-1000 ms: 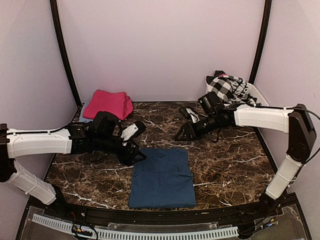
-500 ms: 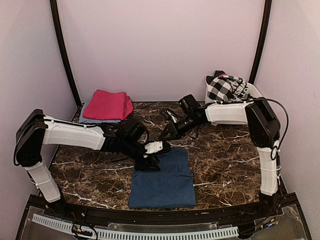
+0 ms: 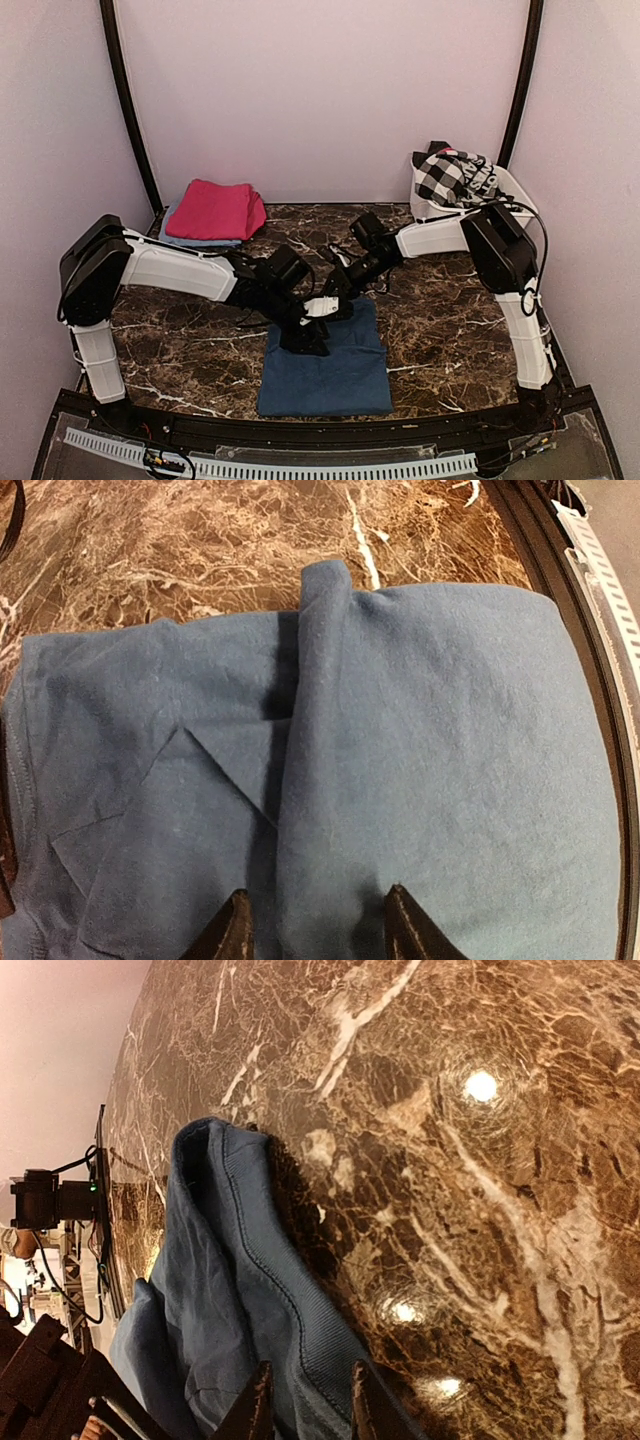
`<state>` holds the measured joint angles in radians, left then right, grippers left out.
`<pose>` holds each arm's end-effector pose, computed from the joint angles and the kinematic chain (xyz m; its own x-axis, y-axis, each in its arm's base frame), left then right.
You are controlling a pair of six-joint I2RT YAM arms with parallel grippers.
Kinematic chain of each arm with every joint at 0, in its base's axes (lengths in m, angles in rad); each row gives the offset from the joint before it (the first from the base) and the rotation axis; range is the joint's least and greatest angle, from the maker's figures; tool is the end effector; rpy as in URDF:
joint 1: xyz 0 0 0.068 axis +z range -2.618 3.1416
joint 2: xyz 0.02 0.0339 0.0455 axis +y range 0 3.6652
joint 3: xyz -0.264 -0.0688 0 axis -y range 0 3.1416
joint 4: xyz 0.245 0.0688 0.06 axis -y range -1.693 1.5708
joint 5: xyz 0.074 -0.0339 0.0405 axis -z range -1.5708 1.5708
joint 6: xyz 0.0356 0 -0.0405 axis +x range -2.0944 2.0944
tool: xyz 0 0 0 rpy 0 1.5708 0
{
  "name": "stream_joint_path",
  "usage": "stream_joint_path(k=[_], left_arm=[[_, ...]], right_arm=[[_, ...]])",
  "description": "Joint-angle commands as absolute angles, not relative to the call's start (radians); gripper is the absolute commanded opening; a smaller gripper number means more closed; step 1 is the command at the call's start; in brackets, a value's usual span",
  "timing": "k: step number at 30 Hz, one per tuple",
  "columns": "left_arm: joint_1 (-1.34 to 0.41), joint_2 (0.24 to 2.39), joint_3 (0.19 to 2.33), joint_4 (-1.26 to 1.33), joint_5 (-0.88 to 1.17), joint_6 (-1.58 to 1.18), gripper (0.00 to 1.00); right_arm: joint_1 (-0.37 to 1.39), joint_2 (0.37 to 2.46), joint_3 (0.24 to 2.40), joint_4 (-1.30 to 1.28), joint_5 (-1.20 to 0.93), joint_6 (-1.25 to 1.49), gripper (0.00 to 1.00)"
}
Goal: Fold and stack the mixed laundry pile
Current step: Adjust the 2/3-rectangle-folded T-shirt at the center of the board.
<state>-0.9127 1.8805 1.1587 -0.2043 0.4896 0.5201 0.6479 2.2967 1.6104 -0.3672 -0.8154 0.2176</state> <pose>0.2237 -0.3167 0.1638 0.0087 0.7059 -0.7083 0.9988 -0.0399 -0.0275 0.3603 0.3052 0.1166 -0.8280 -0.4411 -0.3463 -0.5347 0.4348 0.7246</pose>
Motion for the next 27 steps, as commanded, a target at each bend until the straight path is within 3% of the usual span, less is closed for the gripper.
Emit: stream_joint_path(k=[1,7,14,27], left_arm=[[-0.918,1.897,1.190,-0.256,0.511,0.530,0.44],[-0.921,1.918,1.229,-0.312,0.489,0.535,0.38],[-0.927,1.859,1.240,-0.327,0.473,0.542,0.02],[-0.900,1.743,1.307,-0.338,0.342,0.587,0.00]], right_arm=[[0.657,2.320,1.632,-0.357,-0.817,0.193,0.23],[0.658,2.329,1.606,-0.354,-0.806,0.181,0.23],[0.660,2.327,1.575,-0.344,-0.805,0.176,0.21],[0.668,2.321,1.503,-0.295,-0.820,0.183,0.18]])
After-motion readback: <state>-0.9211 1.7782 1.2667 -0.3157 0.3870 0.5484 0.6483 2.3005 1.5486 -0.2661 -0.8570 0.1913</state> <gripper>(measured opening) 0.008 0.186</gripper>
